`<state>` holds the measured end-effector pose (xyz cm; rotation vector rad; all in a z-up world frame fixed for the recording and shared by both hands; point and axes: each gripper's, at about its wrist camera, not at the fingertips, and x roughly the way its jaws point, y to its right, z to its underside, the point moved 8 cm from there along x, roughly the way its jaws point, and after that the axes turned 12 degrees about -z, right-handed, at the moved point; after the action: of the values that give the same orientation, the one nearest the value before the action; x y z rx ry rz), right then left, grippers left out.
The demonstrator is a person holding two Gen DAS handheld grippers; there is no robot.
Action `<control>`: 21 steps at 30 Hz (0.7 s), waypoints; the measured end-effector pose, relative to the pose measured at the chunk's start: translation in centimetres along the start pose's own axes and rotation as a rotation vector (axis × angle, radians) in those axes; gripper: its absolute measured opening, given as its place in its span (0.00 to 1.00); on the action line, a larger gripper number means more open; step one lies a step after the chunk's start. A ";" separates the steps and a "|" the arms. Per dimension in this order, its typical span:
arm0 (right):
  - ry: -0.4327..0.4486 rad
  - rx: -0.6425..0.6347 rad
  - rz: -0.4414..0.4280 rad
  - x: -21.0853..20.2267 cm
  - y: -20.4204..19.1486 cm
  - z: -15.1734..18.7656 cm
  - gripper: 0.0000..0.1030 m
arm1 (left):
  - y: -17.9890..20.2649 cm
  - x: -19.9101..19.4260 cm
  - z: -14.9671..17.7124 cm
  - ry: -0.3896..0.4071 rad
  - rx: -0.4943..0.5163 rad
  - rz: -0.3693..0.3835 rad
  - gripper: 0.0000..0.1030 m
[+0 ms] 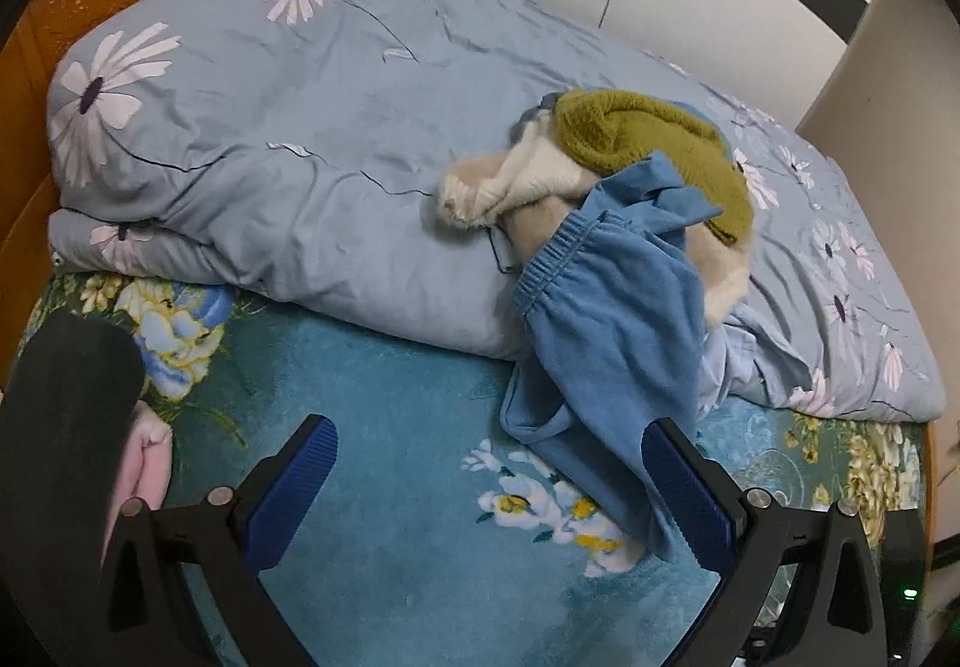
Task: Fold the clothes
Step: 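Reach both grippers into the pile and grasp the blue sweatpants, then pull the blue sweatpants off the pile and lay them flat on the teal sheet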
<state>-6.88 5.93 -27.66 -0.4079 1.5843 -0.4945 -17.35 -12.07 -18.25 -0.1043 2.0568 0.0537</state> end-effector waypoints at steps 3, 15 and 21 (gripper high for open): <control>0.055 0.003 0.012 -1.7 0.9 -1.5 0.01 | 1.1 1.9 -2.3 -0.020 -0.018 0.044 0.99; 0.145 0.019 0.081 -4.5 3.9 -5.3 0.01 | 6.9 12.6 -11.6 -0.248 -0.232 0.109 0.71; 0.128 0.066 0.083 -3.9 5.7 -3.8 0.01 | 7.9 15.4 -10.2 -0.393 -0.327 0.094 0.55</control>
<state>-10.21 13.03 -27.32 -0.2635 1.6960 -0.5166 -34.24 -5.83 -27.10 -0.1836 1.6449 0.4360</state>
